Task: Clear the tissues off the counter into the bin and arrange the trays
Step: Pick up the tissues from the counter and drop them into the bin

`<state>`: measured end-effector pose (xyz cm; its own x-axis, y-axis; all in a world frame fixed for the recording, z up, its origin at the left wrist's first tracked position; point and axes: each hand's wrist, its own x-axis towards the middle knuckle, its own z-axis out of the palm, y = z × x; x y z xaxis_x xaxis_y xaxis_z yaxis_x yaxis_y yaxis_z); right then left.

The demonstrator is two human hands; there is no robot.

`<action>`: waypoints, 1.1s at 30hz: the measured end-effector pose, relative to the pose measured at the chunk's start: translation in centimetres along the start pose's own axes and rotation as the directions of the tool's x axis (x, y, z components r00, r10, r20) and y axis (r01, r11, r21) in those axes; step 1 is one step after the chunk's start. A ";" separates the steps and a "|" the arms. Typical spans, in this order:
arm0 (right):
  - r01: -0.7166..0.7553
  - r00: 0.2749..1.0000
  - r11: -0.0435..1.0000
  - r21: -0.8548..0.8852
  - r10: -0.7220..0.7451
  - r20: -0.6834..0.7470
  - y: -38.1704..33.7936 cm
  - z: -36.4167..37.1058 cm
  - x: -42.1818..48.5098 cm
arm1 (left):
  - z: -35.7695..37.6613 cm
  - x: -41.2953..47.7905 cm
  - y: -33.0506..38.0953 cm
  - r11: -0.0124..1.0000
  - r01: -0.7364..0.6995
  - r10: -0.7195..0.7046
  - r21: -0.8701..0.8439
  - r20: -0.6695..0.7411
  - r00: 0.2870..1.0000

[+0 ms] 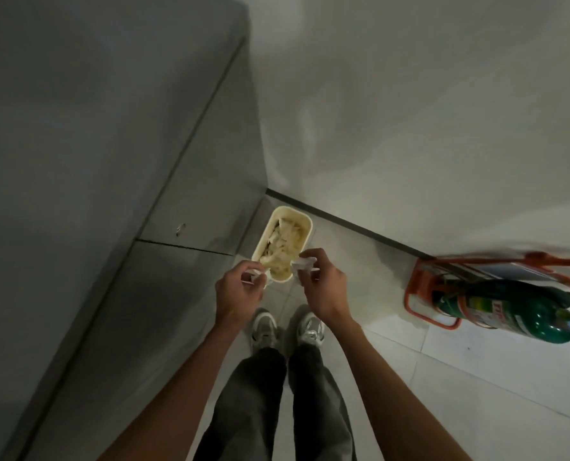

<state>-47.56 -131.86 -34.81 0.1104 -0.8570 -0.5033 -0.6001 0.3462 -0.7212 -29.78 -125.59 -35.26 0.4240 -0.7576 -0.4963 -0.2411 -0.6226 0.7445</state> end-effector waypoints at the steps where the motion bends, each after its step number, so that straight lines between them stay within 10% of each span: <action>1: 0.012 1.000 1.000 -0.019 -0.012 0.022 1.0 1.1 2.1 | 1.1 1.5 -1.2 1.000 0.001 -0.001 0.012 -0.007 1.000; 11: 0.109 0.967 0.941 -0.321 -0.026 0.253 9.0 11.9 19.0 | 11.3 15.6 -12.8 0.922 0.025 -0.031 0.386 0.011 0.999; 18: 0.146 0.927 0.871 -0.469 0.045 0.371 13.6 15.7 22.9 | 14.3 19.4 -16.5 0.789 -0.049 -0.161 0.613 0.283 0.945; 33: 0.250 0.964 0.829 -0.501 -0.163 0.211 -3.6 0.5 3.8 | -0.5 1.6 1.1 0.797 -0.101 0.039 0.595 0.116 0.993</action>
<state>-44.61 -136.16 -34.33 0.3717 -0.8017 -0.4682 -0.8664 -0.1183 -0.4851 -28.95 -127.41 -35.02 0.3103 -0.7988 -0.5154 -0.7546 -0.5367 0.3775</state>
